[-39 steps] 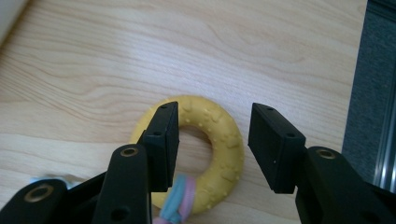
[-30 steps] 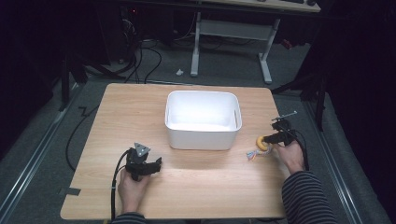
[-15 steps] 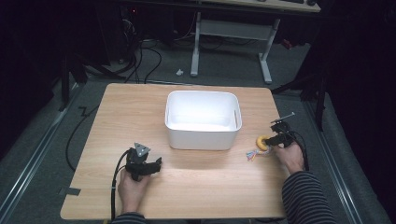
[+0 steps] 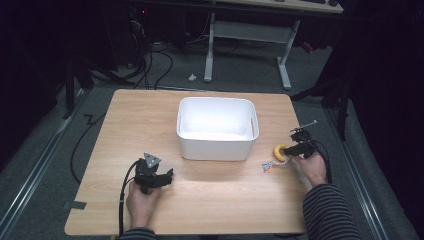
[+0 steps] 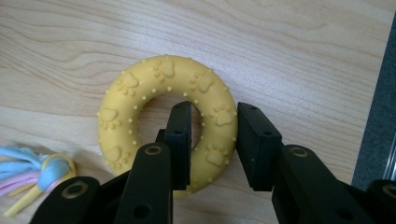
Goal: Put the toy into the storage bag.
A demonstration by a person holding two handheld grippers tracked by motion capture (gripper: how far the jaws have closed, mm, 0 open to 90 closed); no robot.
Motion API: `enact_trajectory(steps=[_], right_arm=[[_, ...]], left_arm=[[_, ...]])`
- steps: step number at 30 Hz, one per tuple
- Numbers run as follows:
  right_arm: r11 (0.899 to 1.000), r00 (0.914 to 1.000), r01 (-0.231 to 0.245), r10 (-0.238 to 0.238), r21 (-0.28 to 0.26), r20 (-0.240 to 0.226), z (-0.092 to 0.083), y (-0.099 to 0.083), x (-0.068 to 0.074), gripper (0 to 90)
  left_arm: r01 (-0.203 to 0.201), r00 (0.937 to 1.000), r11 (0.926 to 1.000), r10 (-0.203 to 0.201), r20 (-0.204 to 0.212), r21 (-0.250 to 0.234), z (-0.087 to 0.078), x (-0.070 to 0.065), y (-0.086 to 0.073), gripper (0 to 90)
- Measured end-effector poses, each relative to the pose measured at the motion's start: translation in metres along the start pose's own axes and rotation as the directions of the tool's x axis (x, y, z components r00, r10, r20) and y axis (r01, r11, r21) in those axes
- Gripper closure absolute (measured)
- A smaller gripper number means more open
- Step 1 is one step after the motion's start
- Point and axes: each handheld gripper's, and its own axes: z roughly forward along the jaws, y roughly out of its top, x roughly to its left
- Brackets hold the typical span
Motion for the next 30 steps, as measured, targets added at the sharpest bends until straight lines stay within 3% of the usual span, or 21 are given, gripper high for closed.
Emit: enact_trajectory(steps=[10,15,21,25,30], right_arm=[[0.998,0.9992,0.038,-0.038,-0.051,-0.006,-0.016,-0.002,0.005,68.1],[0.994,0.9956,0.092,-0.091,-0.062,0.024,-0.024,-0.005,0.01,68.1],[0.99,0.9959,0.089,-0.09,-0.106,-0.005,-0.039,-0.01,0.009,68.3],[0.985,0.9935,0.114,-0.112,-0.13,0.024,-0.05,-0.011,0.01,68.4],[0.979,0.9949,0.1,-0.101,-0.178,0.004,-0.066,-0.014,0.006,68.4]], left_arm=[[0.0,1.0,1.0,0.0,0.0,0.0,0.0,0.0,0.0,21.6],[0.0,1.0,1.0,0.0,0.001,0.0,0.0,0.0,0.0,21.6],[0.0,1.0,1.0,0.0,0.001,0.0,0.0,0.0,0.0,21.6],[0.002,1.0,1.0,-0.002,0.001,0.0,0.0,0.0,0.0,21.7],[0.001,1.0,1.0,-0.001,0.001,0.0,0.0,0.0,0.0,21.7]])
